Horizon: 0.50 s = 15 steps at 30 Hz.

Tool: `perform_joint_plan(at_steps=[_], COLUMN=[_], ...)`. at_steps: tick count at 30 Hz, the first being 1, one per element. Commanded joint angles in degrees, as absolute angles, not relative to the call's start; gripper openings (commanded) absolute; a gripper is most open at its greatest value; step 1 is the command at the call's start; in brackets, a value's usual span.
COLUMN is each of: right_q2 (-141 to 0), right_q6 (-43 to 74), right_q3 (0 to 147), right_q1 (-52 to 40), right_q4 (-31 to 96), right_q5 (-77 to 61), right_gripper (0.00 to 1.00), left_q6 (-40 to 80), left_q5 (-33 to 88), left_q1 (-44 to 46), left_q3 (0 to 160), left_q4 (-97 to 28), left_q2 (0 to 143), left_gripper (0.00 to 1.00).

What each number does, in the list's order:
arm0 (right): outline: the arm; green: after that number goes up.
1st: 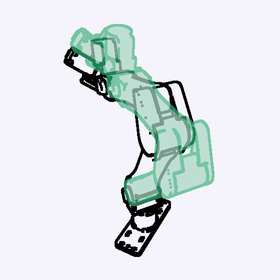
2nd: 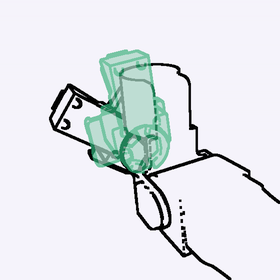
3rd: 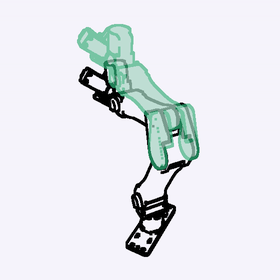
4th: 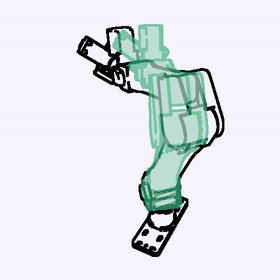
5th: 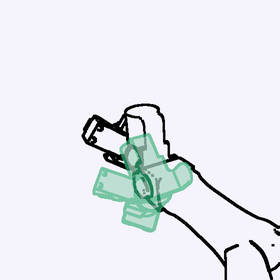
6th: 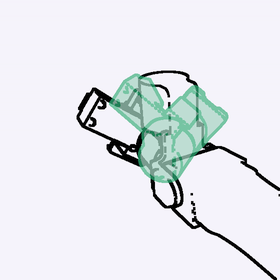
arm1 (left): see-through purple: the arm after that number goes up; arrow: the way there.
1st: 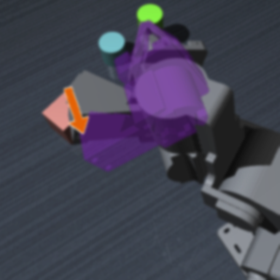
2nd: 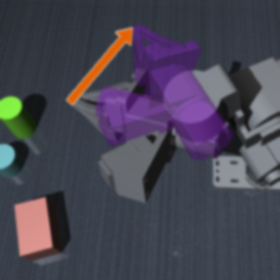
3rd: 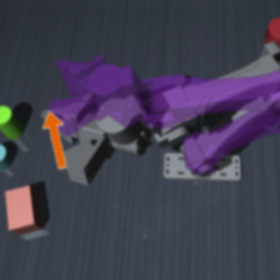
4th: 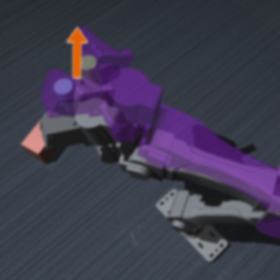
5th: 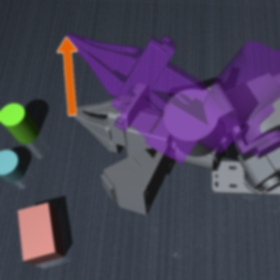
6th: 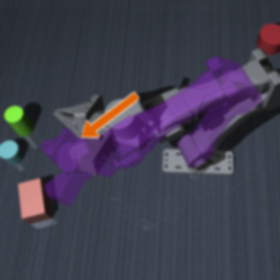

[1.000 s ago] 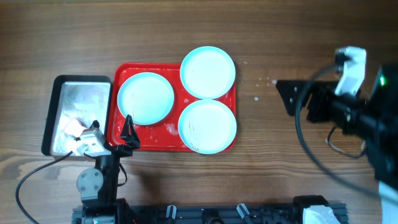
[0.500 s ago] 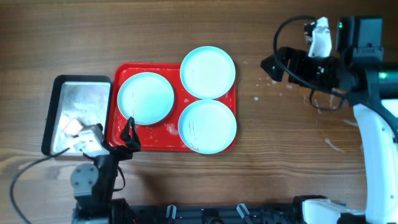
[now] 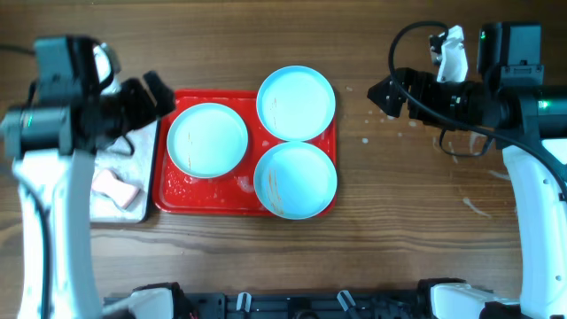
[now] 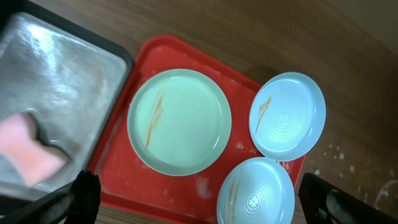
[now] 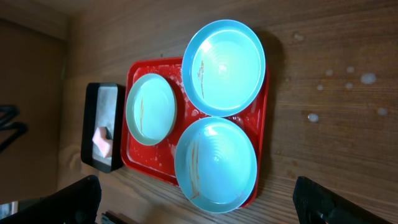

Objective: Clean dirty plates on tray and stack at the side
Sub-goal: 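Raise the right gripper and move it above the tray's top plate, then grasp the pink sponge in the soapy basin with the left gripper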

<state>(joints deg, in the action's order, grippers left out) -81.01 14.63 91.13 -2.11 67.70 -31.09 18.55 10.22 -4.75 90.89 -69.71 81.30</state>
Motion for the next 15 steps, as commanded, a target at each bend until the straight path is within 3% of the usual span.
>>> perform_joint_plan(at_steps=[1, 2, 3, 7, 15], right_q2=[-80.79, -80.79, -80.79, -80.79, -80.79], right_q6=[13.41, 12.99, 12.64, 11.99, 11.94], right_q3=[92.03, 92.03, 92.03, 92.03, 92.01], right_q1=[-2.46, -2.46, -2.46, -2.46, -2.46], right_q4=[67.61, 67.66, 67.72, 67.24, 66.48], right_q5=[-32.03, -32.03, -32.03, -32.03, -31.77], right_gripper=[1.0, 1.0, 1.0, 1.0, 1.0], left_q6=[18.72, 19.94, 21.69, 37.98, 34.7], left_q5=[17.65, 17.58, 16.14, -0.73, -2.59], left_q1=[-4.49, -4.49, -4.49, -7.46, -20.14], left_q3=[92.16, 92.16, 92.16, 92.16, 83.55], left_q4=[-68.14, -68.95, -69.93, -79.75, -78.28], left_q2=[89.93, 91.64, 92.53, 93.73, 92.55], left_gripper=[1.0, 0.96, 1.0, 1.0, 1.0])
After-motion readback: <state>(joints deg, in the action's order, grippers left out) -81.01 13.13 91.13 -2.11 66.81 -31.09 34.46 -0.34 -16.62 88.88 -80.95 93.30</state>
